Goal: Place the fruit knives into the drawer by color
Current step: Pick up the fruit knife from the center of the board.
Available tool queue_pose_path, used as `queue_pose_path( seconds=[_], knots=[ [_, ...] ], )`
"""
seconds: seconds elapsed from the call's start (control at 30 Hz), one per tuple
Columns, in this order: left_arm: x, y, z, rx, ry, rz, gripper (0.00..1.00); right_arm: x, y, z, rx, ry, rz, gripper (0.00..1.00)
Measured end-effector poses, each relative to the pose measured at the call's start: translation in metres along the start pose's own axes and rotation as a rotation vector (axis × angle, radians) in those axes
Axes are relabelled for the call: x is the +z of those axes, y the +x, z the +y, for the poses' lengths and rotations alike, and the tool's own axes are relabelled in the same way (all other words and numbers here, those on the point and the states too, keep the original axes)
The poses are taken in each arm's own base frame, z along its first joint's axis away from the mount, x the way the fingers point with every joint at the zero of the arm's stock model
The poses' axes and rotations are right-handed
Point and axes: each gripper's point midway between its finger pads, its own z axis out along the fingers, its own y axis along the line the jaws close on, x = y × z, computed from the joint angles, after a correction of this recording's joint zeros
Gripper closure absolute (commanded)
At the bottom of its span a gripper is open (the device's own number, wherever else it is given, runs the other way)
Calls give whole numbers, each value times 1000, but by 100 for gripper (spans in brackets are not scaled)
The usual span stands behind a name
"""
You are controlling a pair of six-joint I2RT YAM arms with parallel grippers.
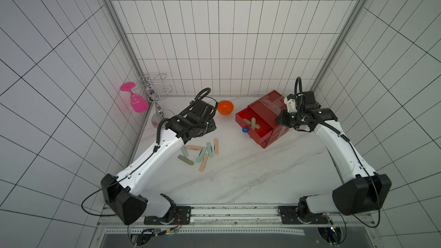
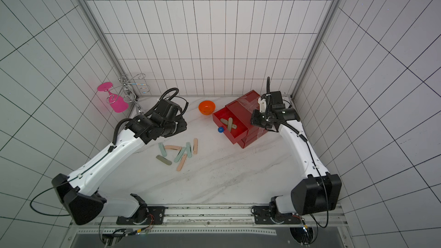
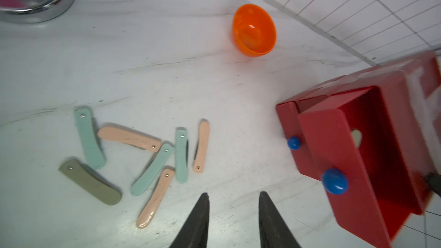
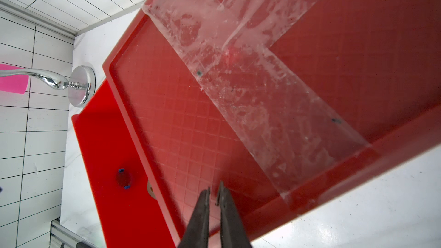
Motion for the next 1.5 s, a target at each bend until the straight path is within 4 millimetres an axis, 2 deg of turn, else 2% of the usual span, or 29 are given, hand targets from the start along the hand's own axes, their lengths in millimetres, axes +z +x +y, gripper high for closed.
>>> queue_pose_path(
  seconds=[0.2,0.33,0.47,0.57,0.7,0.9,1.5],
  knots=[
    [11,27,81,-97,-148,21,61,0,0,0,0,0,0,87],
    [24,56,130,-166,-246,63,60,0,0,0,-1,0,0,87],
    [38,84,167,-228,-333,127,58,0,0,0,-3,0,0,87],
    [46,99,184,-276,-366,172,58,0,0,0,-4,0,0,87],
    [60,115,198,-333,-389,243,57,0,0,0,-8,0,0,86],
    [79,128,201,-361,-399,317,56,0,0,0,-14,0,1,86],
    [112,105,199,-409,-382,355,52,0,0,0,-17,-2,2,86]
  ],
)
